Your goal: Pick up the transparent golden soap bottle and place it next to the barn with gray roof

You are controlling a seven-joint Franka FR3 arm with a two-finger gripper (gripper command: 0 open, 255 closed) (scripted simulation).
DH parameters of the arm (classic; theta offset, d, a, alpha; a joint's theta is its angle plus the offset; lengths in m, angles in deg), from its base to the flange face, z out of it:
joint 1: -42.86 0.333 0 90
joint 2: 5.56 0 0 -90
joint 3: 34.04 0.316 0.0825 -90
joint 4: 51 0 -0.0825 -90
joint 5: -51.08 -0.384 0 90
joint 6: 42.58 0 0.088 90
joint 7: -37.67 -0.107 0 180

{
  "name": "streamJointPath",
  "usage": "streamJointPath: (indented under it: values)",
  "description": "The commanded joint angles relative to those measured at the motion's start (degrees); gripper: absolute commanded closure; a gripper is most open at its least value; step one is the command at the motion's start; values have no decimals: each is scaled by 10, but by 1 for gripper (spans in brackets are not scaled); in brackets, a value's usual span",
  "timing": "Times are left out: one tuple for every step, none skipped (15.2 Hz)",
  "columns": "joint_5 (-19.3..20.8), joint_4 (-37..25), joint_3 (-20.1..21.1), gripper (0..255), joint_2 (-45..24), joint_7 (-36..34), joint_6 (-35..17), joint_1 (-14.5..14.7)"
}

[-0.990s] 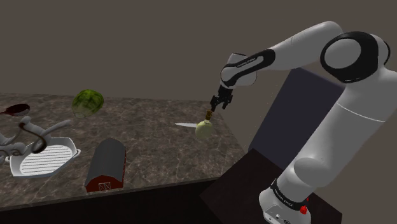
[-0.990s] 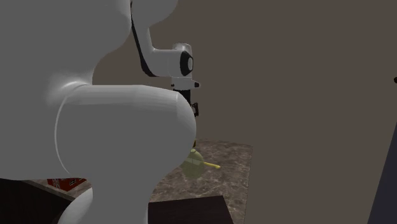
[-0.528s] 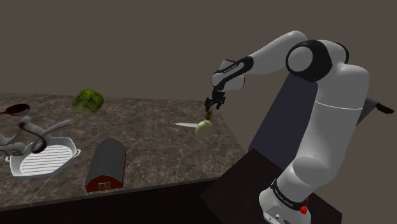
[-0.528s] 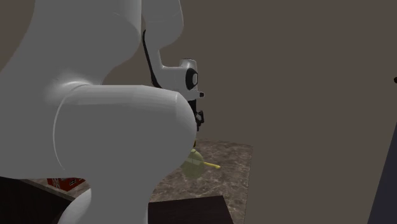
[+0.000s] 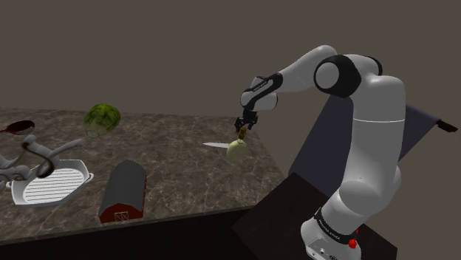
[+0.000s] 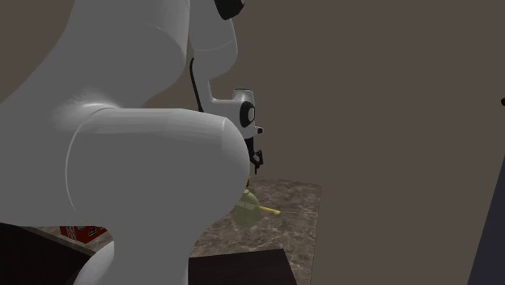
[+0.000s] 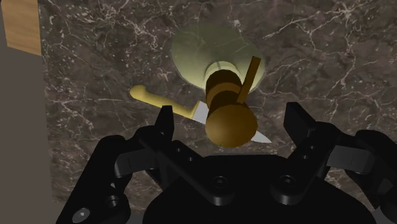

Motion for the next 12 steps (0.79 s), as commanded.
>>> streamJointPath:
  values:
    - [-4, -2, 3, 0, -14, 2, -12, -2]
    - [-5, -3, 4, 0, -18, 3, -15, -3]
    - [-5, -3, 4, 0, -18, 3, -15, -3]
    - [-5, -3, 4, 0, -18, 3, -15, -3]
    - [-5, -3, 4, 0, -18, 3, -15, -3]
    - [-5, -3, 4, 0, -18, 3, -15, -3]
    - [-5, -3, 4, 0, -18, 3, -15, -3]
    - [-5, -3, 4, 0, -18, 3, -15, -3]
    - [-5, -3, 4, 0, -18, 3, -15, -3]
    - [-5, -3, 4, 0, -18, 3, -15, -3]
    - [-5, -3, 4, 255, -18, 3, -15, -3]
    - [-5, -3, 4, 255, -18, 3, -15, -3]
